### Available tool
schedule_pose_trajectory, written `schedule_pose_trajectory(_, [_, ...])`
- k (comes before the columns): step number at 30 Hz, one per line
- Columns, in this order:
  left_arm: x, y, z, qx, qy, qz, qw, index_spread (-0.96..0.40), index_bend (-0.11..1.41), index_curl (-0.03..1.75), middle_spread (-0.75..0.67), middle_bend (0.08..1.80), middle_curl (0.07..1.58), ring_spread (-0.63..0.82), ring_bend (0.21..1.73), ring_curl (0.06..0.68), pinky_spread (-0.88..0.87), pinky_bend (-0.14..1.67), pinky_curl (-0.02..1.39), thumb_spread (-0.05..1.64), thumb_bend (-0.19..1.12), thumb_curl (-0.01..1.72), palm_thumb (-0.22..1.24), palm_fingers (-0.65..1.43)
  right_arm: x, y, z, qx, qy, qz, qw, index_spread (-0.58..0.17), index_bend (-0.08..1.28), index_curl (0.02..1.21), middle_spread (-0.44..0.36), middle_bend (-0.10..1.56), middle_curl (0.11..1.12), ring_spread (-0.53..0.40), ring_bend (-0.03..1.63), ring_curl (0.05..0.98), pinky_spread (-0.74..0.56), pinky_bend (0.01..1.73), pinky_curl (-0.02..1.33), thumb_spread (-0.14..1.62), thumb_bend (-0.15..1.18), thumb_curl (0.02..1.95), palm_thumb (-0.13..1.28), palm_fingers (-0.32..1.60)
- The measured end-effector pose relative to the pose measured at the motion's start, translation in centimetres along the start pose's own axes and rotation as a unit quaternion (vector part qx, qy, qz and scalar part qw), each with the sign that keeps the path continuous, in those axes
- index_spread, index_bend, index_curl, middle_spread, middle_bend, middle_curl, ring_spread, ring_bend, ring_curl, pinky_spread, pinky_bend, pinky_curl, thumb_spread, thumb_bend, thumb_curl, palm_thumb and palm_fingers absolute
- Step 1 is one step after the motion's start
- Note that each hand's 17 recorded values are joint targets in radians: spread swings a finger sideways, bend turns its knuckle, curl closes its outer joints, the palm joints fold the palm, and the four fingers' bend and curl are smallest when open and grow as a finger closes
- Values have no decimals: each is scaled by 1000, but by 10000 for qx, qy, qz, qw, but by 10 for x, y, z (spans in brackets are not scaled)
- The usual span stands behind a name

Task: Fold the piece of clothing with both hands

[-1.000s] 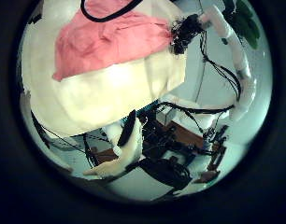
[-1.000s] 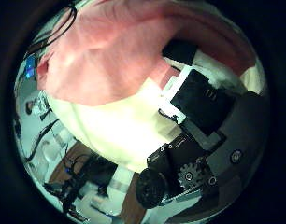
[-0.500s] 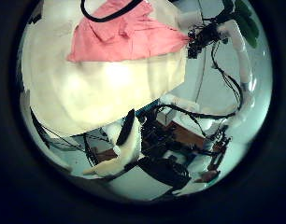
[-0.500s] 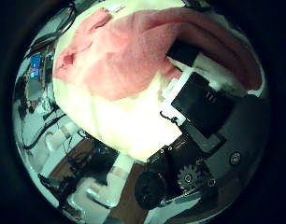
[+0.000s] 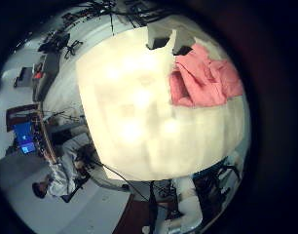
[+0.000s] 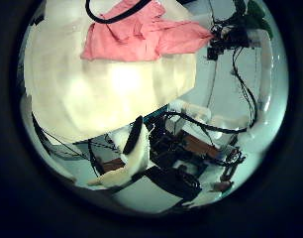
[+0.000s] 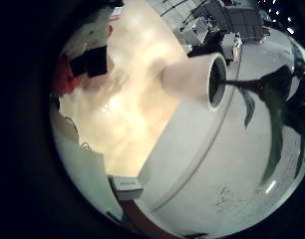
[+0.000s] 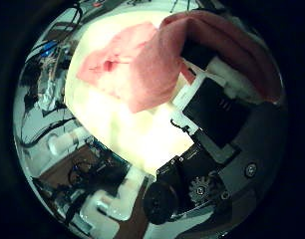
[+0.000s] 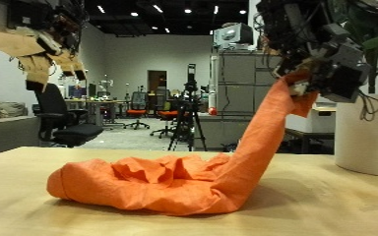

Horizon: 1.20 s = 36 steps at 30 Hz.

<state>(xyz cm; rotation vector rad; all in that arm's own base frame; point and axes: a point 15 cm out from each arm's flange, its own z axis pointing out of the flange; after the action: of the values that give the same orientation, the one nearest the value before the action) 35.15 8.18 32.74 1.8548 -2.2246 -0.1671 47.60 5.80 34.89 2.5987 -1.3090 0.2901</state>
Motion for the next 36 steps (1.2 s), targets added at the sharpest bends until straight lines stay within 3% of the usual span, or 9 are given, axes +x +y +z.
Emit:
schedule_pose_trajectory(9, [-15,17,6,20,125,-90,9999,136,142,235,336,192,307,529,553,211,501,357,318,1045,-22,306,359,-27,-81,-70,-38,471,111,-686,9965,-254,1086,814,-130,1294,770,-212,1361,663,-258,1236,760,960,-9,862,1141,1130])
schedule_pose_trajectory(18, [-22,27,6,88,145,-168,9997,137,142,235,336,192,307,528,554,212,501,357,318,1049,-24,306,361,-27,-195,-146,6,339,-846,-1271,9877,-252,1074,807,-136,1288,765,-216,1355,655,-274,1213,763,975,-10,853,1097,1137])
schedule_pose_trajectory(24, [-23,39,10,68,161,-226,9996,137,142,234,336,192,307,524,554,212,501,357,318,1049,-24,306,361,-27,-247,-184,28,654,-982,-1504,9816,-252,1067,803,-137,1275,758,-217,1345,647,-283,1198,760,996,-20,826,1068,1137])
schedule_pose_trajectory(28, [-25,46,12,71,163,-288,9994,137,142,234,336,192,307,523,554,212,501,357,318,1049,-24,306,361,-27,-276,-189,47,551,-1132,-1619,9787,-262,1009,784,-141,1238,730,-226,1322,623,-320,1162,735,1021,-40,751,979,1137])
schedule_pose_trajectory(31, [-28,50,15,37,175,-299,9994,137,141,234,336,194,309,522,555,212,501,356,318,1049,-24,306,361,-25,-280,-190,53,522,-1167,-1635,9782,-293,813,741,-154,1117,683,-246,1266,592,-446,1114,683,1065,-38,690,904,874])
schedule_pose_trajectory(33, [-29,54,18,32,200,-332,9992,137,142,234,336,193,310,522,556,211,501,356,318,1049,-24,306,361,-25,-279,-193,52,591,-1271,-1572,9776,-307,612,709,-155,1028,658,-252,1286,595,-499,1140,677,1094,-26,652,893,646])
schedule_pose_trajectory(34, [-28,54,18,37,199,-334,9992,137,142,234,336,193,310,521,556,211,501,356,318,1049,-24,306,361,-25,-278,-194,52,622,-1344,-1518,9773,-318,517,691,-149,956,642,-248,1275,596,-483,1141,687,1109,-24,636,886,419])
schedule_pose_trajectory(35, [-27,55,18,39,197,-338,9992,137,142,233,336,193,311,521,556,211,501,356,318,1049,-24,306,361,-25,-275,-195,50,647,-1420,-1457,9769,-331,466,662,-145,926,627,-248,1251,580,-470,1130,671,1119,-21,622,883,366])
schedule_pose_trajectory(36, [-26,56,17,43,184,-341,9992,137,142,233,336,193,311,521,557,211,501,356,318,1049,-24,306,361,-25,-273,-195,48,677,-1489,-1412,9764,-348,441,631,-135,851,598,-234,1199,561,-404,1060,661,1130,-23,607,874,176])
